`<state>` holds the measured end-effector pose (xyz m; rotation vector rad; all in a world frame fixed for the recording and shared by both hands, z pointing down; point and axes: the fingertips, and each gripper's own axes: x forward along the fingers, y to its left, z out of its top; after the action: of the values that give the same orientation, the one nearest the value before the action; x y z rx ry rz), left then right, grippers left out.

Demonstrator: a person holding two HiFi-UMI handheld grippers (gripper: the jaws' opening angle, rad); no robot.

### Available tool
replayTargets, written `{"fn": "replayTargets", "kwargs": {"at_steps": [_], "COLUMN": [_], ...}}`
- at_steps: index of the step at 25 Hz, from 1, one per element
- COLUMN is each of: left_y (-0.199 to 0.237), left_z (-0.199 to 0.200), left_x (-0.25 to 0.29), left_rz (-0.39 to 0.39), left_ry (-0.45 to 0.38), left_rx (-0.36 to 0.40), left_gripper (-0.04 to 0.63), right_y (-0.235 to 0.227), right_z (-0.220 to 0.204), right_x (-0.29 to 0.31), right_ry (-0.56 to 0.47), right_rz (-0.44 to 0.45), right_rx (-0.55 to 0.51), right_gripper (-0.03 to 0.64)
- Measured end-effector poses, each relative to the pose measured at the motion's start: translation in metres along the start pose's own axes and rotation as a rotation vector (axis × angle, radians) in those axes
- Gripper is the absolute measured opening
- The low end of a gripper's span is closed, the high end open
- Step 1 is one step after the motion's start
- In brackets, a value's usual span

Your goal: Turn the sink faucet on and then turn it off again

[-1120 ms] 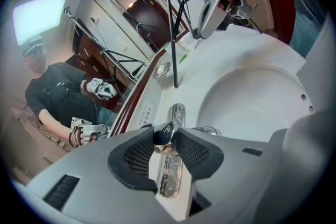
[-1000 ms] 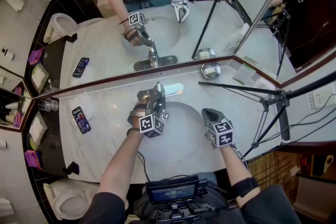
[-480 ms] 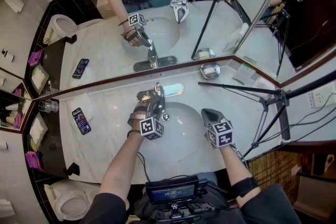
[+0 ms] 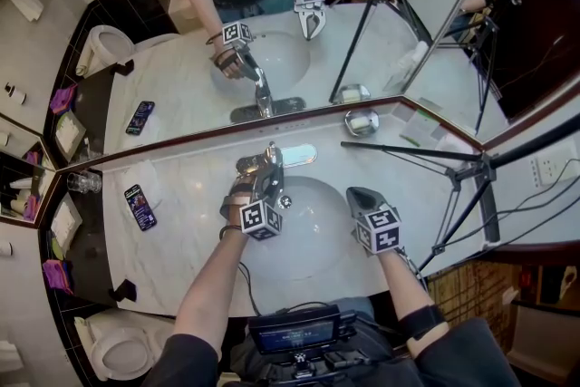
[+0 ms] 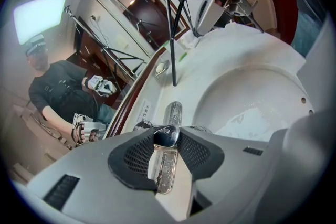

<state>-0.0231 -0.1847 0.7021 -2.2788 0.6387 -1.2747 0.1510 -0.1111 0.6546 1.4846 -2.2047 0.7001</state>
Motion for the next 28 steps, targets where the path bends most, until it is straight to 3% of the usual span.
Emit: {"fn": "replayTargets", "kwargs": {"at_steps": [9,14,16,20,28], "left_y": [-0.006,0.004,0.007,0.010,0.001], "left_z": [-0.004,0.000,0.005,0.011,-0.005], "left_x": [-0.051,-0.090,-0.107,-0.134,-0.165], "left_rz": [0.030,0.085,0.086,0.061,0.010], "left_ry": [-0.008,-0.042,-0.071,-0.132,-0.212], "left_rx": [-0.055,-0.137,-0.211,-0.431,-0.766], "left_gripper": [0.110,0.041,0.000,0.000,0.000], "right_y": [0.013,0.030,0.036,0.044,0.053], "right_z": [0.004,0.011,0.014,0.021,0.033], "right_x": [0.007,0.011,0.011,0.007,0.000], "right_ry": [-0.009,-0.019,-0.024,-0.038,-0.066], "right_rz": [0.037,0.064,0.073,0.081,0.092], "right_rx": [-0.019,-0.037,-0.045,-0.060,-0.089], "right_gripper": [0.020,0.020,0.020,0.020,0.020]}}
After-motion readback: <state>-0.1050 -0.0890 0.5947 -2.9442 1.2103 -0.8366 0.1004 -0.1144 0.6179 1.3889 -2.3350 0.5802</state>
